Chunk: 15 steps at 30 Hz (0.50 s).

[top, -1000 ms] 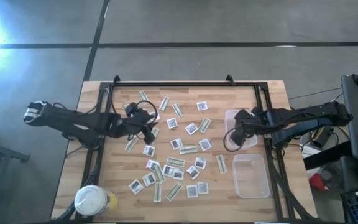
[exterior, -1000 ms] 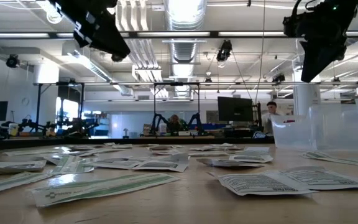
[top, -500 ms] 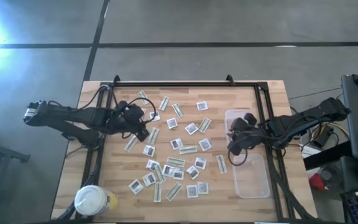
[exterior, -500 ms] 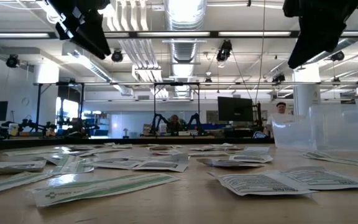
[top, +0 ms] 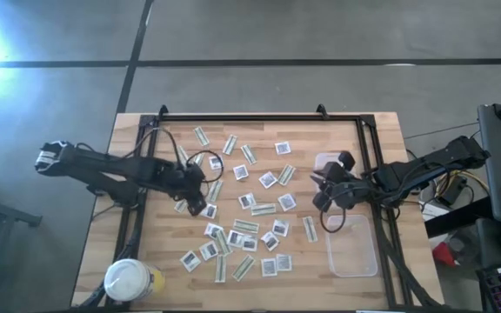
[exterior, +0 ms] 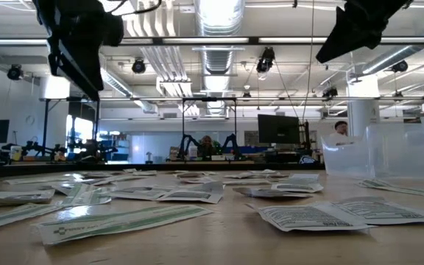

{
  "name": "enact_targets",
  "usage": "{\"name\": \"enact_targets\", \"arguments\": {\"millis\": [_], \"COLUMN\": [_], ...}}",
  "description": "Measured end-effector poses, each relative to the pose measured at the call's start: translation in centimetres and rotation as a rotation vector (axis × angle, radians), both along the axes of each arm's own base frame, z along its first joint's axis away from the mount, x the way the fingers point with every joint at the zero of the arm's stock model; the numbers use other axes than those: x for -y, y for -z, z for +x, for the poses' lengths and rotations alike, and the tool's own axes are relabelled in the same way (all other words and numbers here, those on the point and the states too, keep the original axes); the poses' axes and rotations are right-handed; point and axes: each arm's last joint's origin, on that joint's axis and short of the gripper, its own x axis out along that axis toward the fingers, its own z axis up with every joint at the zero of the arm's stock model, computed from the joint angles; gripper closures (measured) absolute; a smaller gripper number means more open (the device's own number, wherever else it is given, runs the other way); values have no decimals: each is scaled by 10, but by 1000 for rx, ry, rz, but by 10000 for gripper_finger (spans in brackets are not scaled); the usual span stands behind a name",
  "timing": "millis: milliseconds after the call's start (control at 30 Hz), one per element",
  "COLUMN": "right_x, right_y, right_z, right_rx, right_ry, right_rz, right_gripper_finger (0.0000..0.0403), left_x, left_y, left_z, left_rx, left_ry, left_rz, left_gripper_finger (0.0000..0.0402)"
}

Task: Pick & Place First Aid Supplies
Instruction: Put the bandage pack into the bottom bin

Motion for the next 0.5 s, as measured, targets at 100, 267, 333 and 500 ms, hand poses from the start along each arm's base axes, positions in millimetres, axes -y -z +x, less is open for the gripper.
{"name": "enact_targets", "arguments": {"millis": [100, 267, 333, 500], "right_x": [0, 1, 1, 2], "right_y": [-10, -20, -18, -6], "right_z": [4, 7, 7, 6], "right_rx": [51, 112, 109, 69], "right_ry": [4, 52, 55, 51], "right_rz": [-67, -159, -163, -178], "right_gripper_finger": [329, 333, 333, 327], "left_x": [3, 11, 17, 28], "left_y": [9, 21, 25, 36], "left_z": [4, 14, 19, 29], "left_rx": [7, 41, 38, 11], "left_ry": [0, -30, -22, -61], "left_rz": [-85, -275, -326, -378], "left_gripper_finger": [209, 209, 209, 209]}}
